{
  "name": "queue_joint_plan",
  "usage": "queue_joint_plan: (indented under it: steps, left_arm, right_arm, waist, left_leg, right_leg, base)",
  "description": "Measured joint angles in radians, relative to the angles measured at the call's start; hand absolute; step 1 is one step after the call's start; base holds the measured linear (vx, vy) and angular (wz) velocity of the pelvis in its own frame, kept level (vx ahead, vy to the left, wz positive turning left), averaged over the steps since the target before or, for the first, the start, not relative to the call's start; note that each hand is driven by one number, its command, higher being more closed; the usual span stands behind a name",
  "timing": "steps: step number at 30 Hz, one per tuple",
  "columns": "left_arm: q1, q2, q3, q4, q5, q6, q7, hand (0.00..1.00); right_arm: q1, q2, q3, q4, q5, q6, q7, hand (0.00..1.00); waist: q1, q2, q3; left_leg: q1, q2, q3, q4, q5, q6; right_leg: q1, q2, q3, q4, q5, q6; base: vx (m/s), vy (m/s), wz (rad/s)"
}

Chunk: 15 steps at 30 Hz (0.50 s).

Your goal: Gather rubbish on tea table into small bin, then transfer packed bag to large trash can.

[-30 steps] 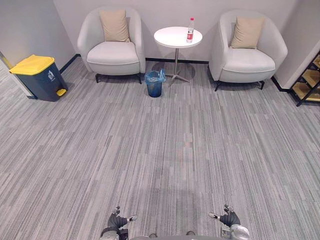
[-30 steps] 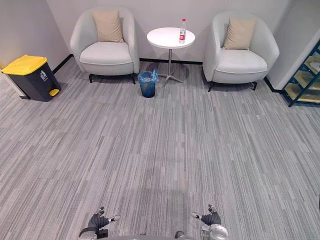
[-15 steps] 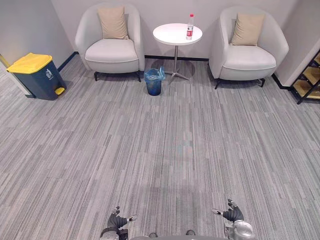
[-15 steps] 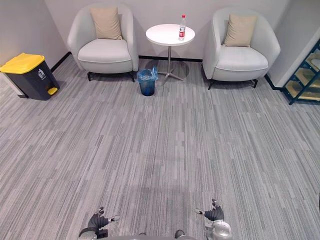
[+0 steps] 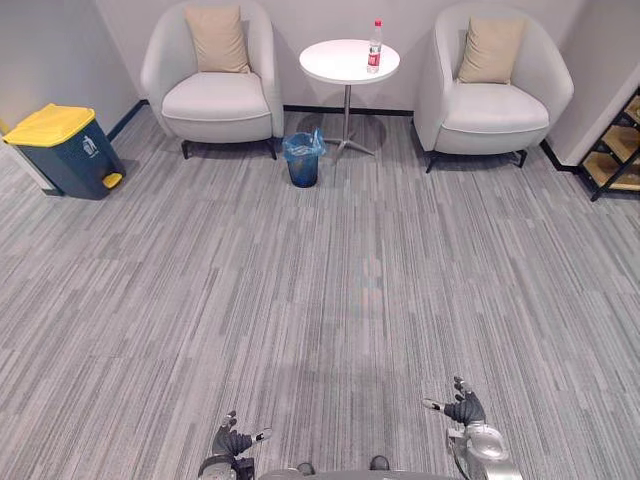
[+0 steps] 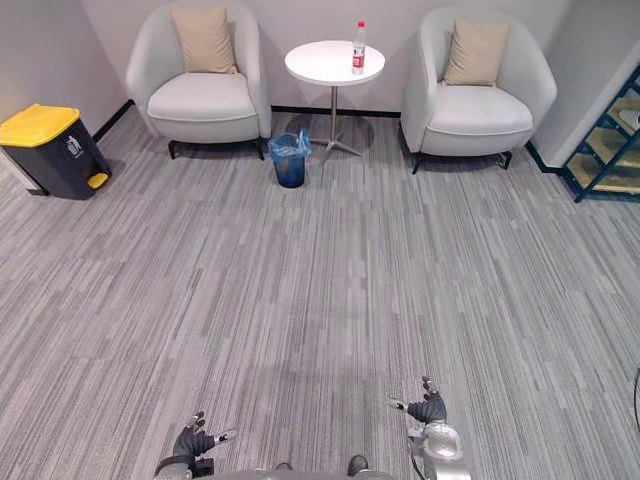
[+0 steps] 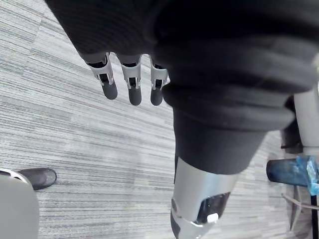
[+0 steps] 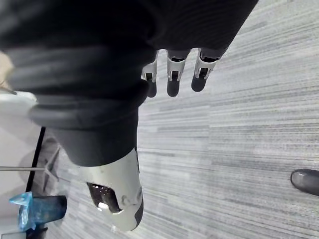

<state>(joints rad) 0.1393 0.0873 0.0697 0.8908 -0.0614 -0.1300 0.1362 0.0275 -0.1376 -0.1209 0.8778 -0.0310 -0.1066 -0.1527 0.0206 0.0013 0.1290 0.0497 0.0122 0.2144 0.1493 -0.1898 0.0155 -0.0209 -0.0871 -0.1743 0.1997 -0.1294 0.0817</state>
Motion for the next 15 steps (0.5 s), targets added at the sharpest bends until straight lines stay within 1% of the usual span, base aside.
queue_joint_plan:
  steps: [1, 2, 3, 4, 5, 6, 7, 8, 9, 11, 12, 13, 14, 15]
  left_arm:
    - [-0.001, 0.0, 0.0, 0.0, -0.013, 0.0, 0.001, 0.0]
    - [0.0, 0.0, 0.0, 0.0, -0.016, 0.0, 0.001, 0.0]
    - [-0.001, 0.001, -0.001, -0.001, -0.019, 0.0, 0.001, 0.0]
    - [-0.004, 0.004, -0.004, -0.009, -0.02, 0.0, 0.002, 0.0]
    - [-0.003, 0.01, -0.011, -0.019, -0.021, 0.0, 0.003, 0.0]
    - [-0.006, 0.03, -0.033, -0.037, -0.027, 0.0, 0.005, 0.0]
    - [-0.006, 0.036, -0.036, -0.042, -0.028, 0.0, 0.008, 0.0]
    - [-0.006, 0.036, -0.035, -0.045, -0.031, 0.0, 0.012, 0.0]
    - [-0.009, 0.038, -0.033, -0.048, -0.038, 0.0, 0.02, 0.0]
    - [-0.022, 0.037, -0.034, -0.048, -0.045, 0.0, 0.02, 0.0]
    - [-0.037, 0.037, -0.034, -0.048, -0.046, 0.0, 0.021, 0.0]
    - [-0.039, 0.039, -0.034, -0.047, -0.046, -0.001, 0.02, 0.0]
    - [-0.043, 0.047, -0.033, -0.047, -0.046, -0.004, 0.02, 0.0]
    - [-0.045, 0.041, -0.026, -0.039, -0.045, -0.005, 0.022, 0.0]
  right_arm:
    - [0.0, 0.0, 0.001, 0.002, 0.001, 0.001, 0.0, 0.0]
    - [0.0, 0.0, 0.002, 0.002, 0.001, 0.001, 0.0, 0.0]
    - [0.0, 0.0, 0.004, 0.003, 0.004, 0.001, 0.0, 0.0]
    - [-0.001, 0.0, 0.008, 0.003, 0.006, 0.002, 0.0, 0.0]
    - [-0.001, 0.001, 0.015, 0.004, 0.014, 0.002, 0.0, 0.0]
    - [-0.002, 0.005, 0.021, 0.011, 0.023, 0.003, 0.001, 0.0]
    - [-0.002, 0.007, 0.022, 0.022, 0.025, 0.006, 0.001, 0.0]
    - [-0.002, 0.006, 0.022, 0.022, 0.026, 0.006, 0.001, 0.0]
    - [-0.011, 0.005, 0.021, 0.022, 0.029, 0.006, 0.001, 0.0]
    - [-0.027, -0.003, 0.022, 0.022, 0.032, 0.006, 0.001, 0.0]
    - [-0.031, -0.007, 0.022, 0.021, 0.032, 0.006, 0.001, 0.0]
    - [-0.029, -0.007, 0.022, 0.021, 0.032, 0.006, 0.001, 0.0]
    - [-0.024, -0.006, 0.023, 0.022, 0.032, 0.006, 0.001, 0.0]
    - [-0.02, -0.01, 0.022, 0.024, 0.034, 0.007, 0.002, 0.0]
  waist:
    - [0.006, 0.0, 0.003]
    - [0.009, 0.003, 0.005]
    - [0.017, 0.01, 0.01]
    - [0.017, 0.012, 0.015]
    - [0.016, 0.009, 0.02]
    - [0.012, -0.001, 0.035]
    - [0.008, 0.001, 0.039]
    - [0.002, 0.003, 0.041]
    - [-0.009, 0.011, 0.046]
    - [-0.011, 0.03, 0.058]
    - [-0.012, 0.037, 0.063]
    - [-0.011, 0.03, 0.061]
    - [-0.012, 0.011, 0.059]
    - [-0.015, 0.005, 0.05]
  left_leg:
    - [-0.004, -0.001, 0.012, 0.034, -0.029, 0.003]
    - [-0.005, -0.001, 0.018, 0.046, -0.04, 0.007]
    - [-0.002, -0.001, 0.025, 0.059, -0.057, 0.009]
    - [0.004, -0.002, 0.028, 0.061, -0.068, 0.016]
    - [0.014, -0.007, 0.026, 0.059, -0.069, 0.019]
    - [0.042, -0.018, 0.018, 0.049, -0.073, 0.025]
    - [0.062, -0.018, 0.009, 0.033, -0.074, 0.025]
    - [0.072, -0.013, 0.004, 0.026, -0.074, 0.023]
    - [0.083, 0.003, -0.006, 0.015, -0.077, 0.017]
    - [0.109, 0.041, -0.01, -0.006, -0.082, -0.007]
    - [0.125, 0.063, -0.018, -0.022, -0.081, -0.035]
    - [0.134, 0.066, -0.022, -0.031, -0.081, -0.053]
    - [0.16, 0.068, -0.032, -0.038, -0.096, -0.08]
    - [0.182, 0.093, -0.052, -0.03, -0.114, -0.108]
  right_leg:
    - [-0.031, -0.017, -0.003, 0.08, -0.034, 0.02]
    - [-0.045, -0.023, -0.006, 0.12, -0.047, 0.031]
    - [-0.082, -0.038, -0.019, 0.213, -0.056, 0.042]
    - [-0.132, -0.059, -0.038, 0.325, -0.057, 0.042]
    - [-0.157, -0.075, -0.049, 0.382, -0.056, 0.041]
    - [-0.198, -0.105, -0.07, 0.481, -0.074, 0.041]
    - [-0.215, -0.11, -0.087, 0.499, -0.095, 0.024]
    - [-0.221, -0.108, -0.101, 0.49, -0.105, 0.021]
    - [-0.239, -0.102, -0.127, 0.456, -0.114, 0.017]
    - [-0.28, -0.069, -0.153, 0.37, -0.109, 0.014]
    - [-0.298, -0.047, -0.157, 0.272, -0.068, 0.0]
    - [-0.295, -0.037, -0.156, 0.218, -0.032, -0.006]
    - [-0.297, -0.038, -0.149, 0.149, 0.046, -0.038]
    - [-0.291, -0.031, -0.157, 0.176, 0.106, -0.105]
  base:
    - [0.05, 0.066, -0.24]
    - [0.03, 0.075, -0.28]
    - [0.04, 0.09, -0.19]
    - [0.05, 0.084, -0.12]
    - [0.14, 0.062, 0.03]
    - [0.19, 0.019, 0.12]
    - [0.21, 0.001, 0.17]
    - [0.23, -0.032, 0.24]
    - [0.31, -0.085, 0.18]
    - [0.33, -0.121, 0.13]
    - [0.25, -0.113, 0.21]
    - [0.36, -0.185, 0.35]
    - [0.43, -0.251, 0.39]
    - [0.45, -0.271, 0.32]
